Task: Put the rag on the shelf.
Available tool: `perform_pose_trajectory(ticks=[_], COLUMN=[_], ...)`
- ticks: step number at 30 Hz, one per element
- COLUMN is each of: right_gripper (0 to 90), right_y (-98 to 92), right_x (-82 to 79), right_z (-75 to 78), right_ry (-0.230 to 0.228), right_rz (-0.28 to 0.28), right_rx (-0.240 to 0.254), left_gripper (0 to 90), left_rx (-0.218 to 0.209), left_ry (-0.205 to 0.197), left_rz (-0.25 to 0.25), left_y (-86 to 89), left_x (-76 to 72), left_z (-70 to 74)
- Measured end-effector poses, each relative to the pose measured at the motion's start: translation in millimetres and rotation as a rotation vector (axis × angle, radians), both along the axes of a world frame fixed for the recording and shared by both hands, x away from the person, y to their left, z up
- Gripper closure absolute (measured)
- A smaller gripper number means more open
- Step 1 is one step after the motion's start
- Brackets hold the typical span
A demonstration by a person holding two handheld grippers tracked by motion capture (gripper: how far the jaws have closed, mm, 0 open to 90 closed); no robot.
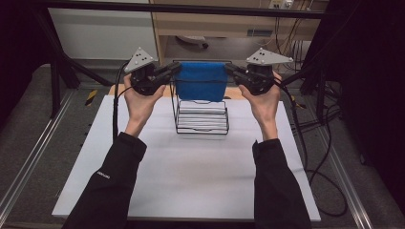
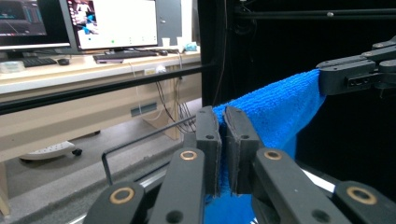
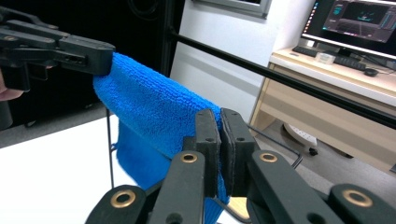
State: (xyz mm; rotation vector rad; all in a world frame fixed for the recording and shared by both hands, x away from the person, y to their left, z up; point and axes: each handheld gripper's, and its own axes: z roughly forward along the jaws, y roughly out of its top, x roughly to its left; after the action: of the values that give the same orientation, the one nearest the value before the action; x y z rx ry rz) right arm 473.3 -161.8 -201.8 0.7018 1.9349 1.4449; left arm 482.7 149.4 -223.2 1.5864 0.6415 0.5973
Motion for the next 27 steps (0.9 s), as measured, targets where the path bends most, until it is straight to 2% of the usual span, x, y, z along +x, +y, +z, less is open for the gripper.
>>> perform_pose_trajectory(ticks=[8, 15, 27], right_gripper=[86.5, 86.4, 86.1], right_y=[-2.4, -2.9, -2.2], right_x=[-11.0, -14.5, -15.8], right_z=[-5.7, -12.5, -23.7], right_ry=[0.03, 0.053, 0.089], right_rz=[0.033, 0.038, 0.042], right_rx=[-0.042, -0.051, -0.062], left_gripper=[83.9, 83.3, 77.7], left_rx=[0.04, 0.079, 0.095], left_ry=[0.019, 0.033, 0.093], left_rz=[-0.008, -0.005, -0.023], left_y=[-1.0, -2.9, 1.0], left_x=[-6.4, -10.2, -12.3], left_z=[-6.5, -11.6, -19.9])
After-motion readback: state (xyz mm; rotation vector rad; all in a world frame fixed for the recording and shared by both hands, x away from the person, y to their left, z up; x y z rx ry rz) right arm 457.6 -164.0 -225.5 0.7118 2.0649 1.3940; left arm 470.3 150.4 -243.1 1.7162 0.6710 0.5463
